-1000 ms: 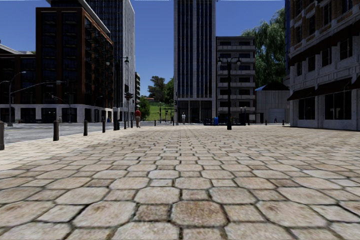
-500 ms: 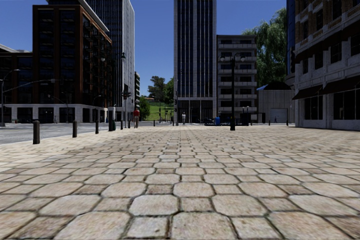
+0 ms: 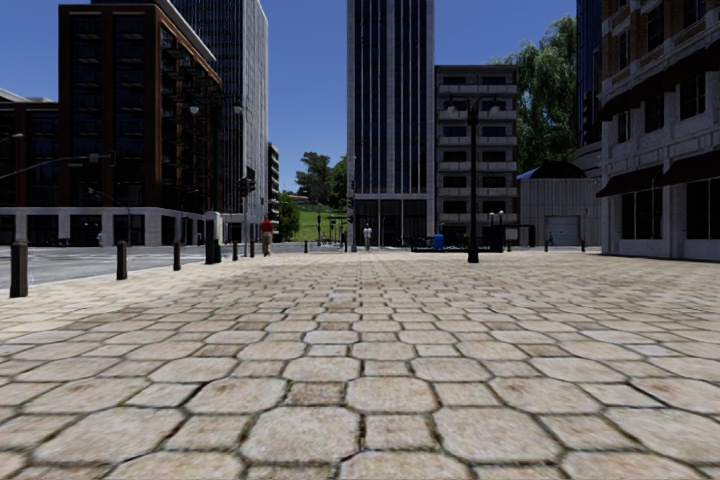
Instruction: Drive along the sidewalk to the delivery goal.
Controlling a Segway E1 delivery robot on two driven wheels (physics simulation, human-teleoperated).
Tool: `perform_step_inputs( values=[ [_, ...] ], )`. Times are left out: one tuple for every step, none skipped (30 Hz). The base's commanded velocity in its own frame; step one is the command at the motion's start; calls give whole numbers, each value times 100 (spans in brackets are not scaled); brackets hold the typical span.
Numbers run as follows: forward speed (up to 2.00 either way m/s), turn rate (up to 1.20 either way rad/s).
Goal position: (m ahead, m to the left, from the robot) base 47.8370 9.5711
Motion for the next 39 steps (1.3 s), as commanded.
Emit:
perform_step_inputs(
  values=[
    [200, 0],
    [200, 0],
    [200, 0],
    [200, 0],
    [200, 0],
    [200, 0],
    [200, 0],
    [200, 0],
    [200, 0],
    [200, 0],
    [200, 0],
    [200, 0],
    [200, 0],
    [200, 0],
    [200, 0],
    [200, 0],
    [200, 0],
    [200, 0],
    [200, 0],
    [200, 0],
    [200, 0],
    [200, 0],
    [200, 0],
    [200, 0],
    [200, 0],
    [200, 0],
    [200, 0],
    [200, 0],
    [200, 0],
    [200, 0],
    [200, 0],
    [200, 0],
    [200, 0],
    [200, 0],
    [200, 0],
    [200, 0],
    [200, 0],
    [200, 0],
    [200, 0]
  ],
)
